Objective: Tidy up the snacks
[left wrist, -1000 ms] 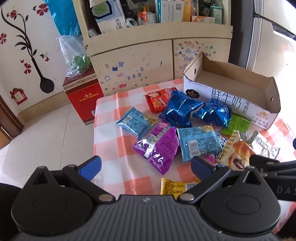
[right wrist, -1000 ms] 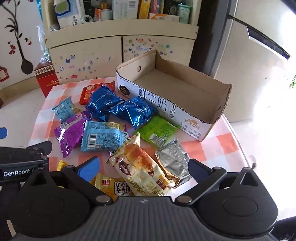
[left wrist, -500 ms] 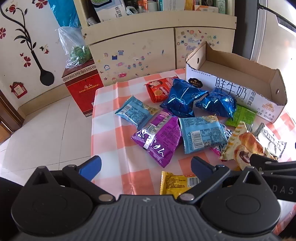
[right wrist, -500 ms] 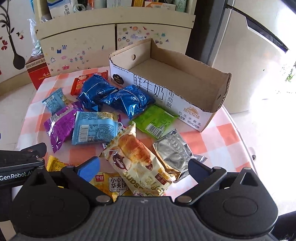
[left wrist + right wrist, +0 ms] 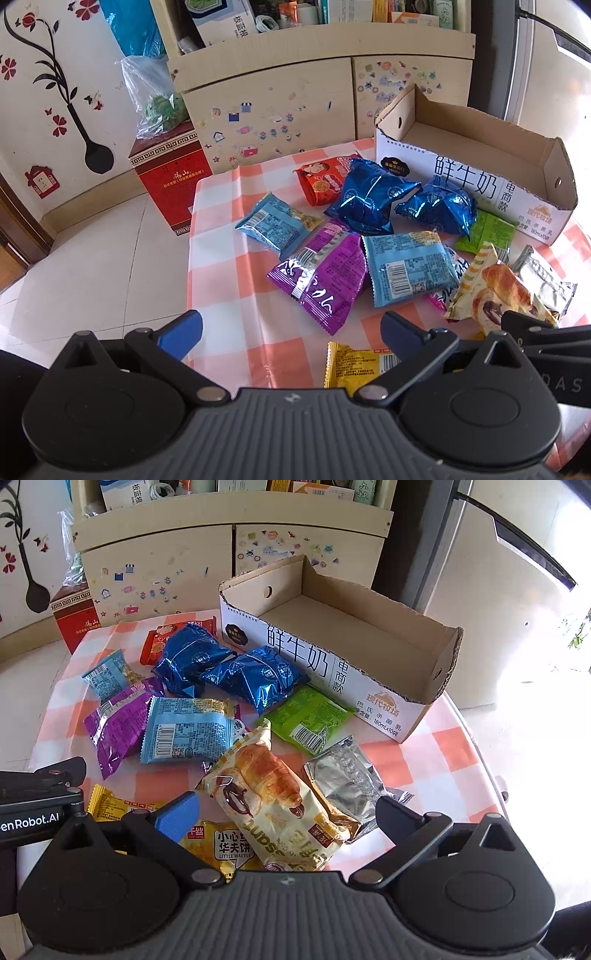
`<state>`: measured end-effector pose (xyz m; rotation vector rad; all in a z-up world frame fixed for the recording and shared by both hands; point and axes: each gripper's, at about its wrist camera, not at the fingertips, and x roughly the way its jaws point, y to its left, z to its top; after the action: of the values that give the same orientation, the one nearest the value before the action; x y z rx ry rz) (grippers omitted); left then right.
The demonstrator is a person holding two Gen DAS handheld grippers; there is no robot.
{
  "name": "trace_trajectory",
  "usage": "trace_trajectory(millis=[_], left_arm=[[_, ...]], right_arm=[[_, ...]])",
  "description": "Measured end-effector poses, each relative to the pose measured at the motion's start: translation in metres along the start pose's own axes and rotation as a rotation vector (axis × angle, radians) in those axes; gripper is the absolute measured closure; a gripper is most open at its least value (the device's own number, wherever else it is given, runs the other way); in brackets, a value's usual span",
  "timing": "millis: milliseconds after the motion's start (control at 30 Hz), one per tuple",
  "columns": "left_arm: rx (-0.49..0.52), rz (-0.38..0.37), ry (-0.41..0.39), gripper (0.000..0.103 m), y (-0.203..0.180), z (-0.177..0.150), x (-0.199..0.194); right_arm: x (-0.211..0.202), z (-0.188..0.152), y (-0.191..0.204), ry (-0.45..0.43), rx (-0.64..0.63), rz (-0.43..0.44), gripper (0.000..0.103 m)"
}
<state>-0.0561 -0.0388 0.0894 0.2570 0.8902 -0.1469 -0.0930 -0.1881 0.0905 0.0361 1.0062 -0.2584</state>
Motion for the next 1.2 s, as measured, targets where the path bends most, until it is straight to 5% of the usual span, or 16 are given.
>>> trace_trajectory(millis=[1200], left_arm=[[0.027,0.031,-0.003,0.004,-0.0030,-0.0026,0.0012]], right_arm=[[0.0026,-0.0020,0.0055,-0.003,-0.021,-0.003,0.000]])
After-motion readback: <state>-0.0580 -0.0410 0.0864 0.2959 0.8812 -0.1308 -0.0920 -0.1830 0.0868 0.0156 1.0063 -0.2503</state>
